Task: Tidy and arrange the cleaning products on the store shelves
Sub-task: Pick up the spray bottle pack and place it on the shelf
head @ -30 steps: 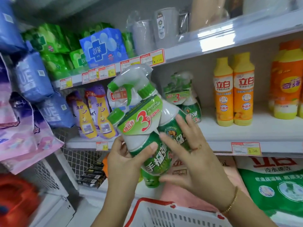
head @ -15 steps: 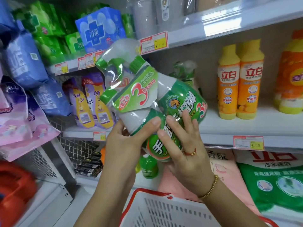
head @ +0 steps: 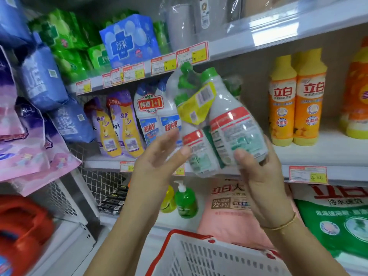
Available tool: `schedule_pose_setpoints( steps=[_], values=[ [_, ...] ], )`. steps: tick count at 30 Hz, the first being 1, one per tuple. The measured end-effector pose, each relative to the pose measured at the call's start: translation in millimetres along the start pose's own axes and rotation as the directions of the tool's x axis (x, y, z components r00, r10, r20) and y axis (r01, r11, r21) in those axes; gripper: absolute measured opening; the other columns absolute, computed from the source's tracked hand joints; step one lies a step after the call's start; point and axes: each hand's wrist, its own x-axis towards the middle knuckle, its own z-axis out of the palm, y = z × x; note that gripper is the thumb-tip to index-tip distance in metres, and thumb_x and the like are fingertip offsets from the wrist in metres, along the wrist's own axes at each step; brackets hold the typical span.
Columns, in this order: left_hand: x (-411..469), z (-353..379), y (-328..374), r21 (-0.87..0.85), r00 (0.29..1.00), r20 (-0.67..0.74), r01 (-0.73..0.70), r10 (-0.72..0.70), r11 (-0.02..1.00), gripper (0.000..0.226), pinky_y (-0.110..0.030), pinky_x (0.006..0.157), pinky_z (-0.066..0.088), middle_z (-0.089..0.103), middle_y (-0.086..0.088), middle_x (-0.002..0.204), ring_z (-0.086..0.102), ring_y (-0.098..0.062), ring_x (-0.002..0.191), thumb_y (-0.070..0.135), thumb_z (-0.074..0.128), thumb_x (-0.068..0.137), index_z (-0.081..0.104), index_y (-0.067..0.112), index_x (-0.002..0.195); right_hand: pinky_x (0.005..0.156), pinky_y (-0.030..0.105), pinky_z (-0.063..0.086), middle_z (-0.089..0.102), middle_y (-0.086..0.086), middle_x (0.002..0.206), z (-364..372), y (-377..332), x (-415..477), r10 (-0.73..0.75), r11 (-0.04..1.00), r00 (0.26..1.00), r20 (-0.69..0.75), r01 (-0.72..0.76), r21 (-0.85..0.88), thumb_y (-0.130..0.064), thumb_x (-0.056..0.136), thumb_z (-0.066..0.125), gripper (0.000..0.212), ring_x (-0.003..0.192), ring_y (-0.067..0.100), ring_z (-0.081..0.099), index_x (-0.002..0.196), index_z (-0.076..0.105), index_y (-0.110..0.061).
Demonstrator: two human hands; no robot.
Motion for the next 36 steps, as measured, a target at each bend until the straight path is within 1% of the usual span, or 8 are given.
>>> schedule_pose_setpoints(
  steps=[4, 10, 14, 17, 21, 29, 32, 36],
  values=[
    [9, -18, -20, -0.078, 0.967, 0.053, 0.254, -0.250, 0.964, 0.091, -0.025, 0.074, 0.055, 0.068, -0.007, 0.118, 0.068, -0.016, 0.099, 0.027, 0.088, 0.056, 0.050, 0.011, 0.136, 0.089, 0.043, 0.054, 0.063, 0.015, 0.122, -19, 17, 4, 0.287, 0.871, 0.942, 0.173, -0.332, 0.362, -0.041, 0.057, 0.086, 0.074, 0.112, 0.028, 0.061, 0.121, 0.063, -0.013],
    [8, -21, -28, -0.249, 0.946, 0.276, 0.242, -0.171, 0.938, 0.089, -0.035, 0.076, 0.055, 0.071, -0.011, 0.105, 0.068, -0.023, 0.091, 0.035, 0.095, 0.041, 0.061, 0.013, 0.120, 0.093, 0.044, 0.051, 0.058, 0.017, 0.130, -17, 19, 3, 0.329, 0.779, 0.914, 0.239, -0.406, 0.477, -0.038, 0.075, 0.075, 0.060, 0.118, 0.028, 0.058, 0.127, 0.059, -0.012],
    [2, -13, -30, -0.273, 0.986, 0.089, 0.162, -0.143, 0.948, 0.071, -0.032, 0.069, 0.053, 0.072, -0.011, 0.100, 0.069, -0.022, 0.084, 0.023, 0.082, 0.054, 0.059, 0.011, 0.120, 0.103, 0.037, 0.045, 0.044, 0.002, 0.146, -4, -2, -1, 0.241, 0.943, 0.959, 0.148, -0.195, -0.270, -0.043, 0.087, 0.056, 0.059, 0.125, 0.008, 0.051, 0.143, 0.036, -0.034],
    [-2, -3, -27, -0.300, 0.992, -0.039, 0.102, -0.119, 0.948, 0.050, -0.034, 0.069, 0.056, 0.072, -0.012, 0.105, 0.070, -0.024, 0.087, 0.017, 0.072, 0.068, 0.060, 0.014, 0.117, 0.109, 0.005, 0.019, 0.005, -0.009, 0.159, 21, -12, -23, 0.141, 0.651, 0.966, 0.217, 0.075, -0.755, -0.054, 0.066, 0.072, 0.092, 0.138, -0.012, 0.012, 0.145, 0.026, -0.043],
    [-12, 16, -22, -0.312, 0.973, -0.184, 0.076, -0.139, 0.947, 0.060, -0.046, 0.081, 0.056, 0.070, -0.018, 0.110, 0.070, -0.029, 0.095, 0.013, 0.079, 0.069, 0.055, 0.006, 0.123, 0.116, 0.039, 0.023, 0.030, 0.016, 0.151, 37, 17, -44, -0.056, 0.169, 0.939, 0.338, 0.343, -0.924, -0.038, 0.061, 0.083, 0.110, 0.142, 0.033, 0.025, 0.146, 0.018, -0.019],
    [-5, -12, 16, 0.173, 0.996, -0.019, -0.081, 0.085, 0.982, 0.063, -0.022, 0.094, 0.048, 0.062, 0.013, 0.123, 0.057, -0.004, 0.117, 0.039, 0.085, 0.062, 0.060, 0.034, 0.120, 0.073, 0.019, 0.054, 0.072, -0.009, 0.098, 0, -46, -22, 0.246, 0.830, 0.961, 0.125, -0.143, -0.538, -0.021, 0.064, 0.084, 0.054, 0.089, 0.007, 0.068, 0.111, 0.058, -0.027],
    [9, -24, 17, 0.176, 0.992, -0.038, 0.124, -0.120, 0.977, 0.082, -0.033, 0.098, 0.048, 0.060, 0.000, 0.127, 0.056, -0.016, 0.118, 0.040, 0.085, 0.060, 0.052, 0.018, 0.132, 0.083, 0.035, 0.056, 0.073, 0.010, 0.103, -16, -50, -24, 0.486, 0.862, 0.860, 0.152, -0.444, -0.243, -0.027, 0.054, 0.082, 0.063, 0.094, 0.025, 0.069, 0.111, 0.063, -0.008],
    [5, -17, 13, 0.036, 0.919, 0.207, 0.334, -0.334, 0.942, 0.028, -0.026, 0.061, 0.057, 0.072, -0.001, 0.086, 0.067, -0.015, 0.079, 0.032, 0.068, 0.074, 0.066, 0.014, 0.096, 0.083, 0.047, 0.056, 0.070, 0.020, 0.105, -19, -64, -32, 0.601, 0.793, 0.779, 0.176, -0.609, -0.014, -0.036, 0.031, 0.094, 0.068, 0.094, 0.030, 0.068, 0.090, 0.075, -0.006]
  ],
)
